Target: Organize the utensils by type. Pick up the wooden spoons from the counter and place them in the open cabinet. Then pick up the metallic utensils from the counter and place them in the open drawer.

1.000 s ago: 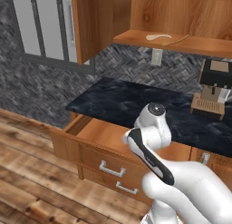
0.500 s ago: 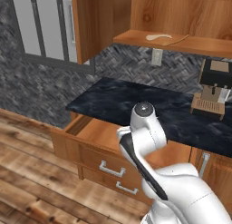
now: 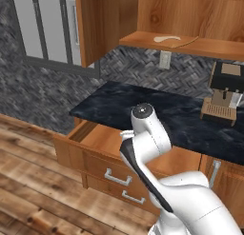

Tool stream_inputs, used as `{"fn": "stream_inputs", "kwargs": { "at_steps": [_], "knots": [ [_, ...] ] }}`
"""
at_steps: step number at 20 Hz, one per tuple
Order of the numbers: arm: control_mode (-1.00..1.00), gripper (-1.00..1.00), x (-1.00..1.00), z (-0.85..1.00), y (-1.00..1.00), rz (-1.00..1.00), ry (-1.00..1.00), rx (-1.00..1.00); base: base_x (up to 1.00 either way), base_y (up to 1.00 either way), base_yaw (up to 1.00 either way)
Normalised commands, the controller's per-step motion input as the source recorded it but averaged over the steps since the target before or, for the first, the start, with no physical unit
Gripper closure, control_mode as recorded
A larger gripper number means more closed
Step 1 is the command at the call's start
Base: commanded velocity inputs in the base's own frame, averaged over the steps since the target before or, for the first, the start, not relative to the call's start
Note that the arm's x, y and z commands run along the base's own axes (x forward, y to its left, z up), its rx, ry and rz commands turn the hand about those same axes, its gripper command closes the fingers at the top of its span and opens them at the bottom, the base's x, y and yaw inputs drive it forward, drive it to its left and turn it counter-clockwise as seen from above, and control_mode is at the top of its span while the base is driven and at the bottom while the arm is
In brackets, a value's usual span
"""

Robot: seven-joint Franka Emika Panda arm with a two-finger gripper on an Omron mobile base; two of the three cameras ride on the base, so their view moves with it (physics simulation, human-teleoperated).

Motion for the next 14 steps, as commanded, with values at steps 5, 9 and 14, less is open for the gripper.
{"fn": "stream_inputs", "kwargs": {
  "at_steps": [5, 9, 14],
  "knots": [
    [-1.0, -1.0, 0.0, 0.0, 0.0, 0.0, 0.0, 0.0, 0.0, 0.0, 0.0],
    [1.0, -1.0, -0.1, 0.0, 0.0, 0.0, -0.01, 0.0, -0.11, 0.0, 0.0],
    [1.0, -1.0, 0.0, 0.0, 0.0, 0.0, 0.0, 0.0, -0.68, 0.02, 0.29]
  ]
}}
